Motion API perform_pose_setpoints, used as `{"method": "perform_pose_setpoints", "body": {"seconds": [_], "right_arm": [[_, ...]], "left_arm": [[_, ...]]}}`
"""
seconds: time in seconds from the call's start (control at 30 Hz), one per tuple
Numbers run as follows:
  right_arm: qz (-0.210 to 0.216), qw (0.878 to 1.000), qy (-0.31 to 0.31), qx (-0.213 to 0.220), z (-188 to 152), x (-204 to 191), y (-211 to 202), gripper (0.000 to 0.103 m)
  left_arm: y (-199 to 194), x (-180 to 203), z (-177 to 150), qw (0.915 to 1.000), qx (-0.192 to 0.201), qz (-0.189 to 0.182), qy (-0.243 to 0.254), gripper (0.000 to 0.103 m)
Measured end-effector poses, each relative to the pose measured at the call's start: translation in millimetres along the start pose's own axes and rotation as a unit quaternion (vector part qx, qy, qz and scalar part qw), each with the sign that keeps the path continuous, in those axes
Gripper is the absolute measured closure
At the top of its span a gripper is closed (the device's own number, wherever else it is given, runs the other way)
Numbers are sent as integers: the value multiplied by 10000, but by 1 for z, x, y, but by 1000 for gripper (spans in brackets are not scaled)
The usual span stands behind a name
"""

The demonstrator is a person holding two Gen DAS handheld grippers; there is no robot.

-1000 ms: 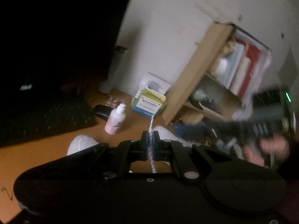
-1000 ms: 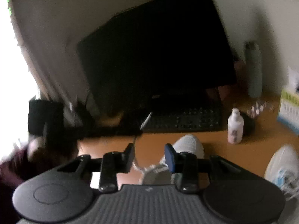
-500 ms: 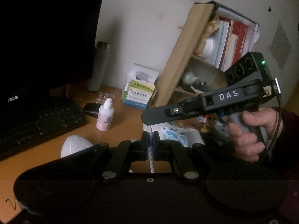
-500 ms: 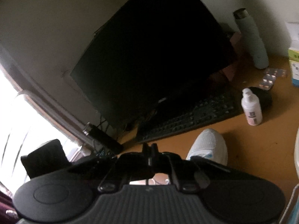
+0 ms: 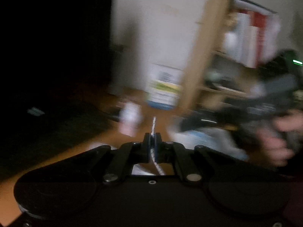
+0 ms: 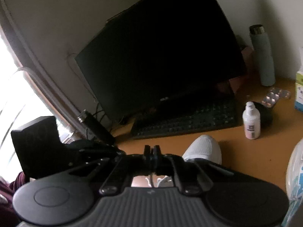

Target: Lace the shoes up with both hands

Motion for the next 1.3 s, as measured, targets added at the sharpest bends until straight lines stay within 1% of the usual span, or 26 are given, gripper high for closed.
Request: {"method": "perform_pose_setpoints", "body": {"seconds": [0.03, 0.07, 0.1, 0.13, 0.2, 0.23, 0.27, 0.3, 0.37, 0.43, 0.5, 0.57, 0.6, 0.7, 0.87, 0.97, 1.07, 1.3], "right_arm": [[-51, 10000, -49, -36, -1, 1, -1, 89], [-136, 9997, -156, -120, -2, 2, -1, 86], [-203, 9993, -240, -178, -4, 2, -1, 85], [-353, 9976, -469, -357, -10, 2, 3, 85], [-528, 9916, -849, -822, -33, 2, 15, 85], [-564, 9900, -911, -917, -39, 3, 20, 85], [-631, 9876, -1001, -1031, -49, 4, 27, 85], [-723, 9849, -1091, -1135, -58, 7, 35, 85], [-838, 9810, -1190, -1283, -69, 11, 48, 85], [-901, 9791, -1227, -1348, -76, 16, 54, 85], [-978, 9774, -1259, -1390, -83, 23, 59, 85], [-934, 9785, -1204, -1387, -86, 27, 60, 85], [-922, 9791, -1173, -1382, -87, 29, 60, 85], [-925, 9797, -1174, -1332, -85, 33, 59, 85], [-777, 9824, -1173, -1225, -78, 34, 60, 85], [-666, 9823, -1235, -1241, -77, 32, 60, 85], [-570, 9799, -1371, -1329, -80, 28, 61, 85], [-491, 9790, -1456, -1337, -81, 27, 62, 85]], "left_arm": [[-6, -16, 15, 9982, 276, 516, 161, 103], [-11, -21, 25, 9957, 505, 726, 281, 103], [-15, -27, 36, 9921, 732, 936, 400, 103], [-18, -29, 44, 9888, 909, 1057, 524, 103], [-9, -11, 45, 9867, 1009, 920, 886, 103], [0, 1, 36, 9875, 926, 721, 1052, 103], [14, 18, 20, 9892, 683, 397, 1236, 103], [26, 30, 2, 9895, 440, 206, 1359, 103], [39, 49, -30, 9864, 19, -36, 1645, 103], [42, 61, -55, 9805, -285, -188, 1936, 103], [44, 66, -71, 9766, -592, -264, 2052, 103], [44, 72, -86, 9706, -914, -367, 2196, 103], [44, 74, -92, 9679, -1046, -392, 2251, 103], [48, 74, -104, 9646, -1296, -285, 2279, 103], [59, 68, -114, 9646, -1610, -28, 2089, 103], [64, 68, -120, 9641, -1717, -51, 2025, 103], [70, 68, -124, 9615, -1844, 14, 2037, 103], [74, 69, -122, 9620, -1851, 37, 2008, 103]]}}
Point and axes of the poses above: each gripper's, at about its wrist camera, not at the fingertips, and y roughly the way its jaws point, x to its right, z to its top, the point moved 7 cm from there along y, roughly the way its jaws point, and after that the axes turned 3 degrees about -y, right-handed, at the moved point
